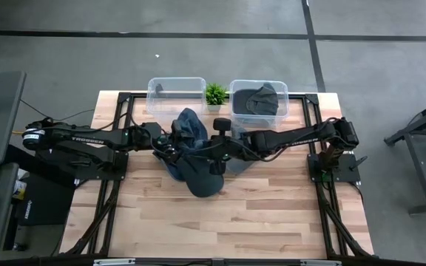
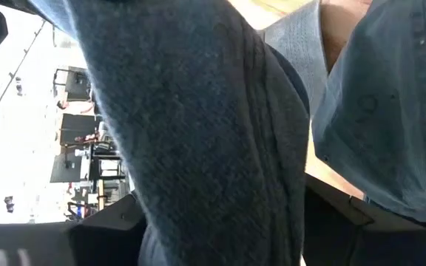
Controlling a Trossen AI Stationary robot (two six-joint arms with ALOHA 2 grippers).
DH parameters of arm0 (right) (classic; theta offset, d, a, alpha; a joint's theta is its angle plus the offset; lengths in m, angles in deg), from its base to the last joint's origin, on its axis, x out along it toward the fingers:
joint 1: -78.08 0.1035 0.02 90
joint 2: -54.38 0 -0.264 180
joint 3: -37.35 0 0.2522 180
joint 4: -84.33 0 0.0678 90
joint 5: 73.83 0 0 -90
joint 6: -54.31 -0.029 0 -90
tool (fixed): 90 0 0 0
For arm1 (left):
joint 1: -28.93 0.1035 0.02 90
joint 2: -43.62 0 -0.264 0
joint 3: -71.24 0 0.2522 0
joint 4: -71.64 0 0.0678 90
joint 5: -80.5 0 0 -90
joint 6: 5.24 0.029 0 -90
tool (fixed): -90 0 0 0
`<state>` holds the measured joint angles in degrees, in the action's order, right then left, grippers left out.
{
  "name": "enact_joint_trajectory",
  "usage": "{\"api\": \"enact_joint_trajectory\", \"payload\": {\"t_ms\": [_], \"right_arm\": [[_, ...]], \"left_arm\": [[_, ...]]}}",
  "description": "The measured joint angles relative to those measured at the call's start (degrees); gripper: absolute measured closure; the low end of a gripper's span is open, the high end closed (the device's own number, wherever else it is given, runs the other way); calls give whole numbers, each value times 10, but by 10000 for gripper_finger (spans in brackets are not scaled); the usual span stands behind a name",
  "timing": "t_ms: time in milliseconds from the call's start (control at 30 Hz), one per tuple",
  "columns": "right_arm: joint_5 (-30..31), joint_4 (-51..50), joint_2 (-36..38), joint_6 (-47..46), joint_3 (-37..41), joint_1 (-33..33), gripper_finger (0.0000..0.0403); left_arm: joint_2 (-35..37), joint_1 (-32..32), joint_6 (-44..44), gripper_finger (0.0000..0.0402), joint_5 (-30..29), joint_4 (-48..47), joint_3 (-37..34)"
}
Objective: Pick & Place hat
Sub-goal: Put the right blue cap into the left transparent bin
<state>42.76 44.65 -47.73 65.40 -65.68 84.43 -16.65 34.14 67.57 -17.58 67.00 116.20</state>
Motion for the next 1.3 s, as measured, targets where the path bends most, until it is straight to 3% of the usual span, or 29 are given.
{"api": "enact_joint_trajectory", "payload": {"t_ms": [233, 367, 533, 767, 1000, 1300], "right_arm": [[1, 6, 0, 2, 0, 0, 396], [2, 6, 1, 3, 0, 0, 396], [2, 4, 1, 3, 0, 0, 396], [4, 4, 1, 3, 0, 0, 395], [56, 3, 2, 1, 0, 1, 311], [60, -39, 40, -41, 0, 2, 200]], "left_arm": [[0, 0, -34, 192, -3, 1, 0], [0, 0, -41, 253, -4, -1, 0], [0, 0, -43, 379, -15, -2, 0], [0, 0, -50, 391, -44, -7, 0], [0, 0, -56, 391, -52, -7, 0], [0, 0, -53, 392, -79, 29, 0]]}}
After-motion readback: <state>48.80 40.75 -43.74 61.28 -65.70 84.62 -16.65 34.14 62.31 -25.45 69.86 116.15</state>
